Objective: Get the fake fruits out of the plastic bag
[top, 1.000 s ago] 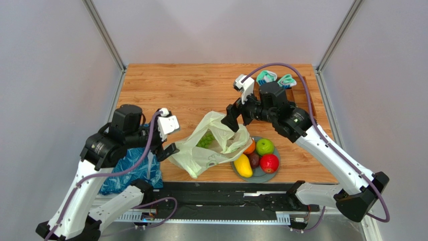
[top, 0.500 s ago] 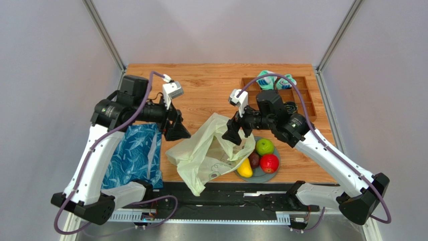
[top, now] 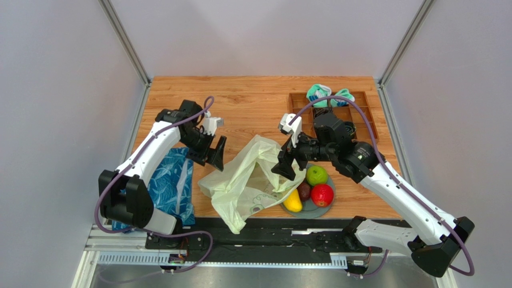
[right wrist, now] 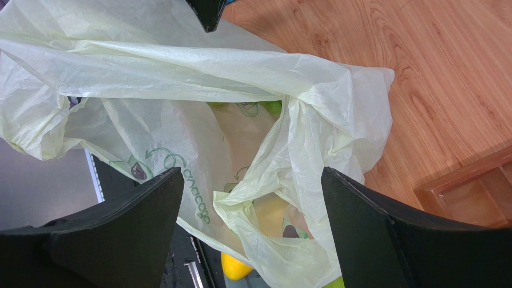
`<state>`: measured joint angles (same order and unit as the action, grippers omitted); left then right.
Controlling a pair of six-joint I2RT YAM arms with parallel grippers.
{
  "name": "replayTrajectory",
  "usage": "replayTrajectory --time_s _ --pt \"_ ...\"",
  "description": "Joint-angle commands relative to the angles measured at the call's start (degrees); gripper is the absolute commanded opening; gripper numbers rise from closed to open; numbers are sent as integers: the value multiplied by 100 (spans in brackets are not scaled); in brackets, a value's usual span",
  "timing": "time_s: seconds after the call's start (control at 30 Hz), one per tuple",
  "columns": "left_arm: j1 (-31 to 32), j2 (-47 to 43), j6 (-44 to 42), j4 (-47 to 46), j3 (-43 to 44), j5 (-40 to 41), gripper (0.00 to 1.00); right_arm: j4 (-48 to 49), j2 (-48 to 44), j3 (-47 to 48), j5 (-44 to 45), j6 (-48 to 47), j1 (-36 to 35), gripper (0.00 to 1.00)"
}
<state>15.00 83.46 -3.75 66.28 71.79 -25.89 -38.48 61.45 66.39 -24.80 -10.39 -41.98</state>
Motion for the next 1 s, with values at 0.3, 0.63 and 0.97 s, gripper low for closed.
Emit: replayTrajectory --time_s 0.3,0.63,0.97 --pt "196 1287 744 -633 -666 -461 85 376 165 -82 -333 151 -3 91" --pt "47 1140 384 -792 -448 -699 0 789 -80 -566 -184 239 -4 93" --pt "-165 -515 103 -142 1136 -276 0 1307 130 -1145 169 239 -4 91"
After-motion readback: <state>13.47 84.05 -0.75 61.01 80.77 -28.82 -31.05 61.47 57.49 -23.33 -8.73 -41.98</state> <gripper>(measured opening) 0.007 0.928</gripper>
